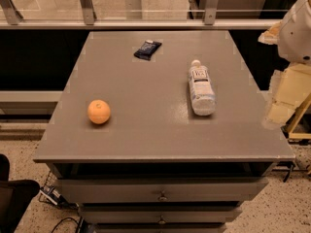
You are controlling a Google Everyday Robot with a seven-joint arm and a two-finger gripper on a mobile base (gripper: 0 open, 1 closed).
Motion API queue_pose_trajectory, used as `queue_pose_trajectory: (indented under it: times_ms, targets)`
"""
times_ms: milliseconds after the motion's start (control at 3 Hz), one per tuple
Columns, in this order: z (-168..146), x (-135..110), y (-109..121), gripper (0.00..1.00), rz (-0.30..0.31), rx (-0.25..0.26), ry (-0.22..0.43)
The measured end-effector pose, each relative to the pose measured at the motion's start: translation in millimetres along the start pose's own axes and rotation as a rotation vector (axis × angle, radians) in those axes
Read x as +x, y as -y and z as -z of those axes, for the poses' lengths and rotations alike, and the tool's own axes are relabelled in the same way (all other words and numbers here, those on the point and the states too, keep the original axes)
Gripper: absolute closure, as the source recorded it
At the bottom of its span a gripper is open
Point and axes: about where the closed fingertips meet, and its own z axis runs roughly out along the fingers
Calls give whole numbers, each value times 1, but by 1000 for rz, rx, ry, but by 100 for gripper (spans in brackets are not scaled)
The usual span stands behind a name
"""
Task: Place blue plastic bottle upright
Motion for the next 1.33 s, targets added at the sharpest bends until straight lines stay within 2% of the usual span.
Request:
queue_pose_trajectory:
  times_ms: [333,667,1000,1333]
  targets:
    - [0,0,0,0,0,0,0]
    - [-6,-4,13,0,-73,-15,-15]
    - [-27,-10,42,0,-227,-52,-44]
    - [-49,-19,62,0,-410,-65,-58]
